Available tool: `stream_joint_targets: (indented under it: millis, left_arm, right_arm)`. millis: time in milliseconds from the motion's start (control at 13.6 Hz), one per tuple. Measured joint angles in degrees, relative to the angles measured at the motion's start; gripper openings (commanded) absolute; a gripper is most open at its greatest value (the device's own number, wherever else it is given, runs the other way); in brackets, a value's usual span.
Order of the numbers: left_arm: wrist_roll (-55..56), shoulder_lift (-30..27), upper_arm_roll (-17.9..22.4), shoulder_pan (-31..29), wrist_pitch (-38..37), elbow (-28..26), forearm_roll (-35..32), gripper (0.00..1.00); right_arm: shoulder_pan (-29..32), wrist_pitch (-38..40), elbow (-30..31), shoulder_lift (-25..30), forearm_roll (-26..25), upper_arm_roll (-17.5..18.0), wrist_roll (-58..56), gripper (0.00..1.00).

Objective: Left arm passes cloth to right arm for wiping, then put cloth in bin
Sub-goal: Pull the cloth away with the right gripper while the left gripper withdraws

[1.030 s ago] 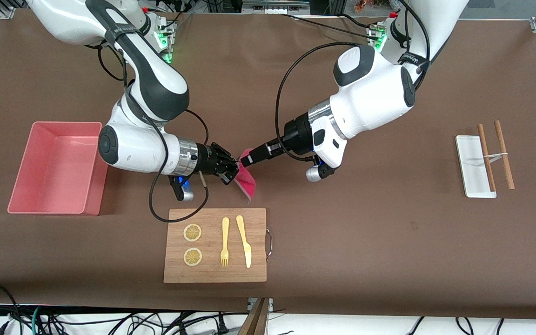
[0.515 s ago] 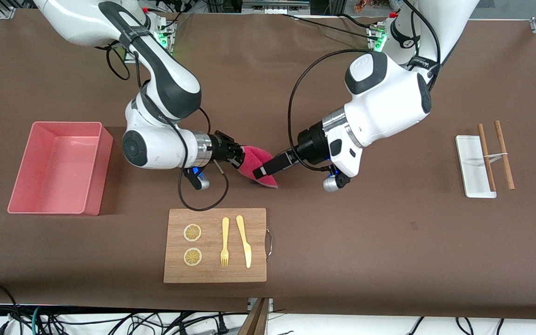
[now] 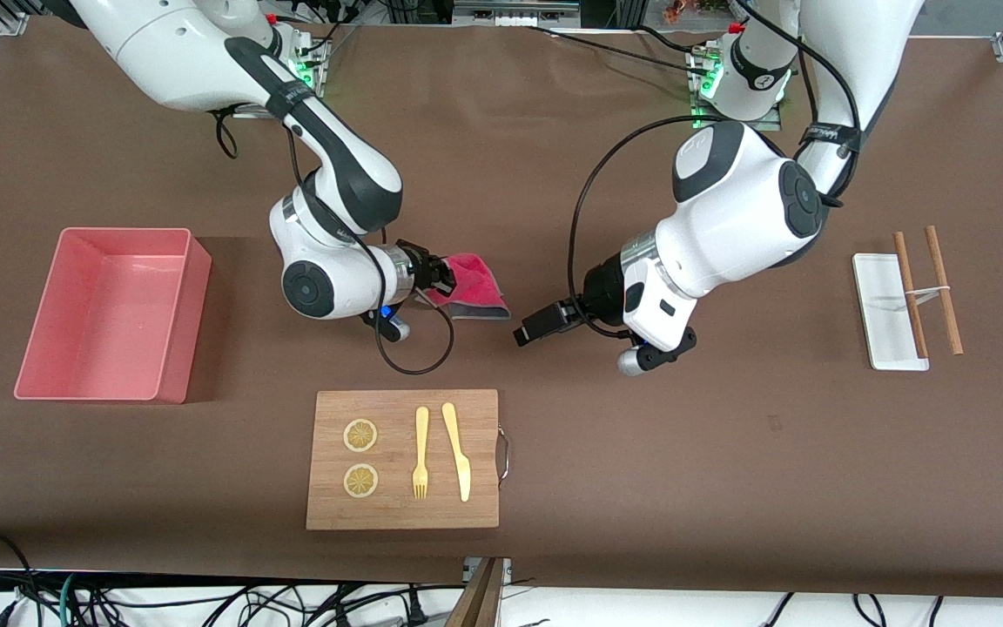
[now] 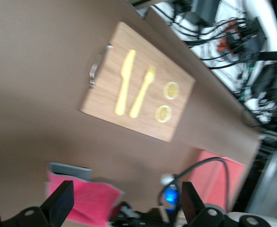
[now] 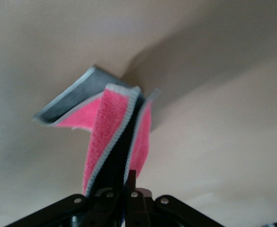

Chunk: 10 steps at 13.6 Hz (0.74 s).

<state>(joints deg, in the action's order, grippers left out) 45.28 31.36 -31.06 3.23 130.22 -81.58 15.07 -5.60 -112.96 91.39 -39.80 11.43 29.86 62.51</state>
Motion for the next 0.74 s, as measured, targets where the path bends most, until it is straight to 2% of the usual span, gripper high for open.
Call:
stream_joint_targets:
  millis: [147,368,589,736]
  left_arm:
    - [-0.1,0.0,0.0,-1.3,-6.0,0.0,-6.5,1.00]
    - [-3.1,0.1,0.1,-2.8,-15.3,-0.2,-16.5,1.00]
    - [-9.6,0.1,0.1,-3.4,-23.0,-0.3,-23.3,1.00]
    - [-14.8,0.0,0.1,-3.3,-27.9,-0.3,-24.9,1.00]
  right_arm:
    - [0.1,0.7,0.0,-0.2,-1.4,-2.6,-4.4,0.00]
    - [0.7,5.3,-0.1,-0.1,-2.9,-9.7,-15.5,0.00]
    - [1.4,9.0,-0.2,0.3,-3.8,-17.5,-28.5,0.00]
    - [1.6,10.4,-0.4,0.6,-4.1,-22.2,-37.0,0.00]
